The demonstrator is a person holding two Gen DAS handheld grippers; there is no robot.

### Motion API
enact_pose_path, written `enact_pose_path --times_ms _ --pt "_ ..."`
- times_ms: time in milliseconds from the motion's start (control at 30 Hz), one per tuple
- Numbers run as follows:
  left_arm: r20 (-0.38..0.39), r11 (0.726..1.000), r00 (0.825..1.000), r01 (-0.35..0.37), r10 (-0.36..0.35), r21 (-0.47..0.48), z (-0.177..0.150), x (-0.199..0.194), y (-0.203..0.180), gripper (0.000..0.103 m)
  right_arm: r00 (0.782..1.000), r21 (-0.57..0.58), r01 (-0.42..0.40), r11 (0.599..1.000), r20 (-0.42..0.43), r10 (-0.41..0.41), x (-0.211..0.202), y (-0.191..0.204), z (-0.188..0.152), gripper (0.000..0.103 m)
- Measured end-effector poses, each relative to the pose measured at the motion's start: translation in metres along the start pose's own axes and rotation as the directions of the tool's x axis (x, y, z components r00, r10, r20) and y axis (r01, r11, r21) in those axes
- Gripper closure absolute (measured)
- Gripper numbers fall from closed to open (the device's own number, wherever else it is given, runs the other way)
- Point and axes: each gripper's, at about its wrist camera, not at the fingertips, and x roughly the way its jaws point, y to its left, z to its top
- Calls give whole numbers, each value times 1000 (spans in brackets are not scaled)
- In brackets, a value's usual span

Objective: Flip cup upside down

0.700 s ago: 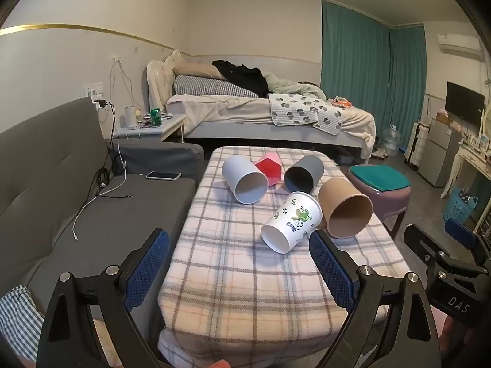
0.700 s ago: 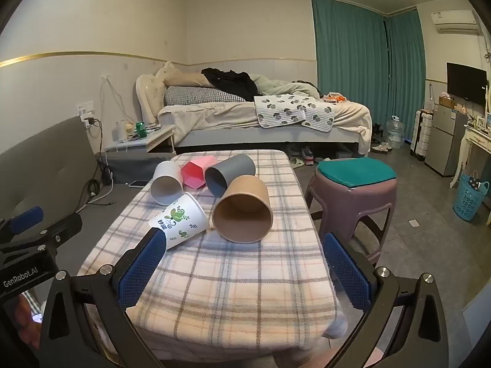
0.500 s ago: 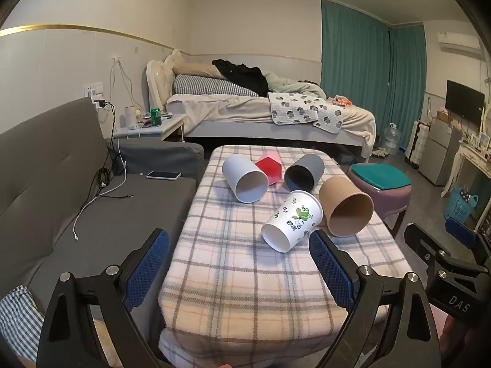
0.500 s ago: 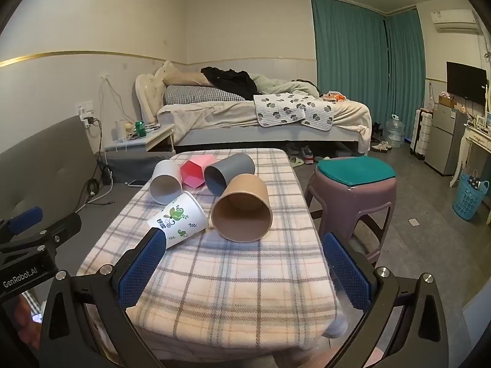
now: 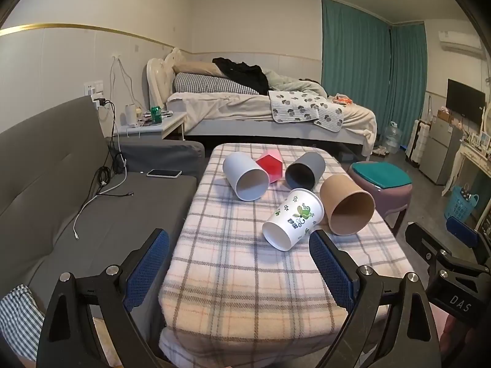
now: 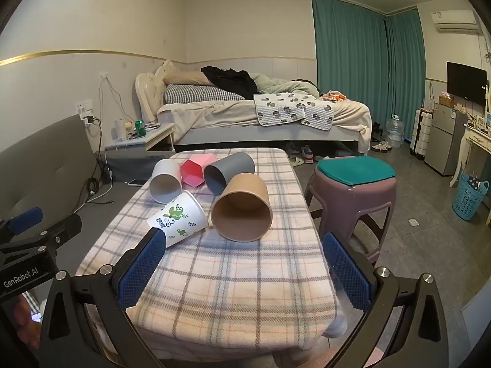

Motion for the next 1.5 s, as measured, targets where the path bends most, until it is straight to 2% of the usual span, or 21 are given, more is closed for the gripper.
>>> enact_pose_path --times_ms 1500 --pt "-6 1000 1000 -4 4 3 -2 4 1 8 1000 1 -1 1000 -6 1 3 -1 -3 0"
